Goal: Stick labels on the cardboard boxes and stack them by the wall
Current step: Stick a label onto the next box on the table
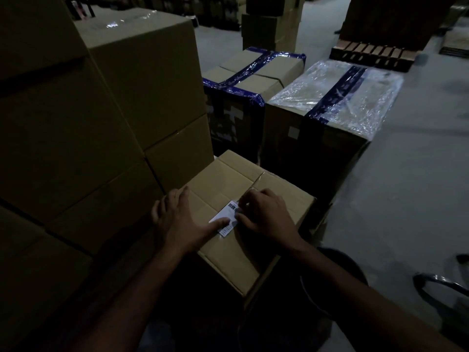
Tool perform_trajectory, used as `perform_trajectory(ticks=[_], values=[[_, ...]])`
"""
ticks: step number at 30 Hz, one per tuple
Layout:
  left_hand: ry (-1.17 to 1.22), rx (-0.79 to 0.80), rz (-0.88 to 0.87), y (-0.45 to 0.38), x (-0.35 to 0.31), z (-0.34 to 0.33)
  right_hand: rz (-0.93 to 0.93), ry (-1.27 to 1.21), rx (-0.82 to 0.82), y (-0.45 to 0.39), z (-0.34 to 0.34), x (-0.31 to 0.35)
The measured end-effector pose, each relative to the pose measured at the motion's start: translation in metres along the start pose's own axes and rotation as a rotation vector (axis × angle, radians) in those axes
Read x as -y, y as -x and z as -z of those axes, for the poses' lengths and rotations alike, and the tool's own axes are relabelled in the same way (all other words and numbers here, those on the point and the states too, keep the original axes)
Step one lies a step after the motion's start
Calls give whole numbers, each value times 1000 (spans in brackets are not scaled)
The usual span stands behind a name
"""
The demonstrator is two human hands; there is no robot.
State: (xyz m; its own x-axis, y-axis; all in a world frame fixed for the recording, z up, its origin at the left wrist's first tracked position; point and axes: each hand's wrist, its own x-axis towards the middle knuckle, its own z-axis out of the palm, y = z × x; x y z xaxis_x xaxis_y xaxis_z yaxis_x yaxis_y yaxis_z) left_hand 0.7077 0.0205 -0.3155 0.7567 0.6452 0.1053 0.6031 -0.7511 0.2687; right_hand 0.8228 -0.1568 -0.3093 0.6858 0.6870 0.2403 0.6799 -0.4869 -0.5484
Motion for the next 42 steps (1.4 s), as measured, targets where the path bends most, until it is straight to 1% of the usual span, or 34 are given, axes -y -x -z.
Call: perform_trajectory(ticks=[2, 4, 8, 13, 15, 17, 22, 25, 26, 30, 33, 35, 38, 40, 42], values=[[6, -30, 6, 0, 1, -2, -39, 6, -40, 8, -15, 14], [8, -50, 9, 1, 0, -2, -58, -17, -41, 12, -20, 18], [26, -28, 11, 1, -1, 1, -187, -252, 15, 1, -5, 8], [37, -36, 11, 2, -1, 2, -183, -160, 53, 1, -10, 12], [34, -44, 9, 2, -1, 1, -191, -256, 85, -3, -4, 10], [31, -42, 7, 2, 0, 1, -192, -327, 69, -5, -2, 7], [46, -45, 9, 3, 0, 2, -240, -185, 31, -1, -6, 11], [52, -43, 6, 3, -1, 3, -215, -282, 67, -4, -1, 9], [57, -41, 7, 3, -1, 3, -210, -280, 65, -1, 0, 10], [80, -53, 17, 3, 0, 3, -190, -126, -18, 12, -6, 14], [75, -48, 17, 3, 0, 2, -221, -181, -16, 9, -7, 11], [71, -44, 14, 2, 0, 1, -239, -196, -48, 12, -8, 10], [69, -44, 9, 2, 2, 1, -312, -111, -205, 32, -12, 21], [78, -54, 21, 2, 2, 1, -321, -41, -314, 46, -15, 30], [98, -78, 43, 2, 0, 0, -288, 0, -342, 54, -20, 34]])
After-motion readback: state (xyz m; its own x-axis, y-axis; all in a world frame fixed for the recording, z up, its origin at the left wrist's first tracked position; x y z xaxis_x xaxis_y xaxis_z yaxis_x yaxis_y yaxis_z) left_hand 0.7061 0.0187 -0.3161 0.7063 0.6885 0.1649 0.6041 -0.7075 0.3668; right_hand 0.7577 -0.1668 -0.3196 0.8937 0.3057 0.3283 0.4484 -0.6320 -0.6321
